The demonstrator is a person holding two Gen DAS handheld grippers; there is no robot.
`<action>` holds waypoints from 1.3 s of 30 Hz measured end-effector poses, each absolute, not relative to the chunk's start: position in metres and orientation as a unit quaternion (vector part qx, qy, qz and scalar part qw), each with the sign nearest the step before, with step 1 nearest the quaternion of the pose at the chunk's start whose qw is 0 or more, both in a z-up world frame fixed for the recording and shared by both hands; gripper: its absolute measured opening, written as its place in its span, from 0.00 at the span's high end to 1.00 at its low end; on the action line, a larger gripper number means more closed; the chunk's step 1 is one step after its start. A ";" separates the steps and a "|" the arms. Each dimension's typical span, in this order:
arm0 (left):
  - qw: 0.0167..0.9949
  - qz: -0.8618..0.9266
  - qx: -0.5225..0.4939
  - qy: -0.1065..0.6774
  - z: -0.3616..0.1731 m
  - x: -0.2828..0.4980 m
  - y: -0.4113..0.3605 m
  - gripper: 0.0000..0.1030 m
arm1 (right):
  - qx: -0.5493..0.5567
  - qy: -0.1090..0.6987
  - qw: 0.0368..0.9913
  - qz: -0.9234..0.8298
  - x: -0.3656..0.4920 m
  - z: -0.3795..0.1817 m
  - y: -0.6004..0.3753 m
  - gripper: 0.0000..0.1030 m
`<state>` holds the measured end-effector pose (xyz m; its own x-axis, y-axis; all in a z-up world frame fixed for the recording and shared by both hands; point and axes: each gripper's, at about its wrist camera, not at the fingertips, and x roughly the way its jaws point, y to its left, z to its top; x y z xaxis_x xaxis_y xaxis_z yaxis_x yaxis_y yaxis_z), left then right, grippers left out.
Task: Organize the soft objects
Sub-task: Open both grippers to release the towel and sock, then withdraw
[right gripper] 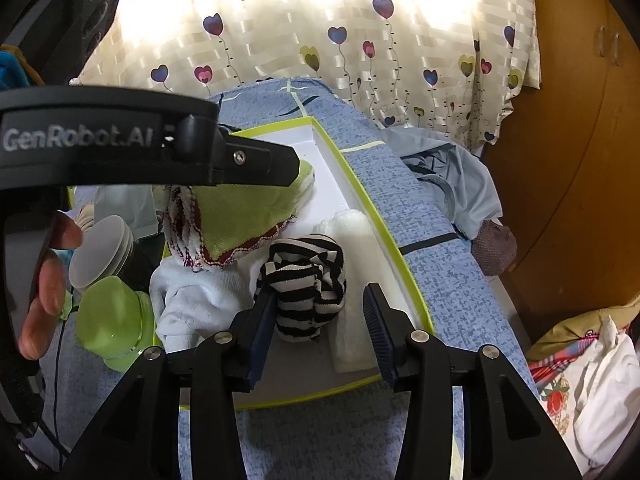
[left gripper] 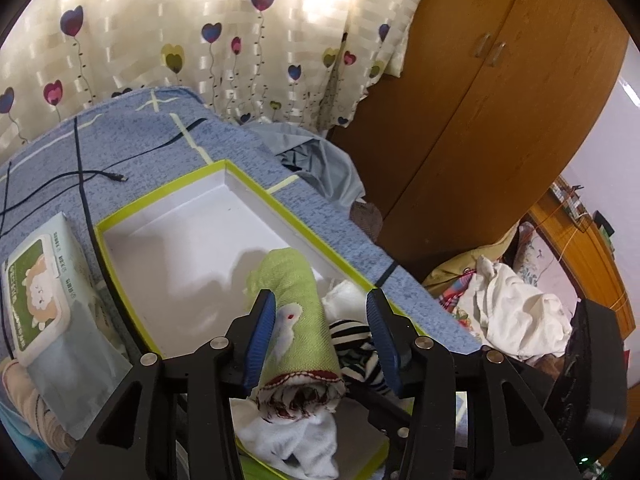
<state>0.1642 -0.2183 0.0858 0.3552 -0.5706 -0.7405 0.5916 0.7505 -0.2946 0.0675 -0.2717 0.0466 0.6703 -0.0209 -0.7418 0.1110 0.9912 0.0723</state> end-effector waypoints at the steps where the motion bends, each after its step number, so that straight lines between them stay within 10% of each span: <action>1: 0.821 -0.356 0.009 0.446 0.086 0.163 -0.219 0.55 | 0.056 0.404 0.912 -0.037 0.067 0.047 -0.272 0.56; 39: 0.881 -0.281 0.019 0.380 0.119 0.087 -0.130 0.52 | 0.064 0.352 0.933 -0.034 0.022 0.077 -0.239 0.55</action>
<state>0.0873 -0.1295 0.1189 0.5531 -0.4808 -0.6803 0.5094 0.8414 -0.1805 0.0223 -0.2390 0.0767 0.7499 -0.0189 -0.6613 0.1092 0.9894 0.0956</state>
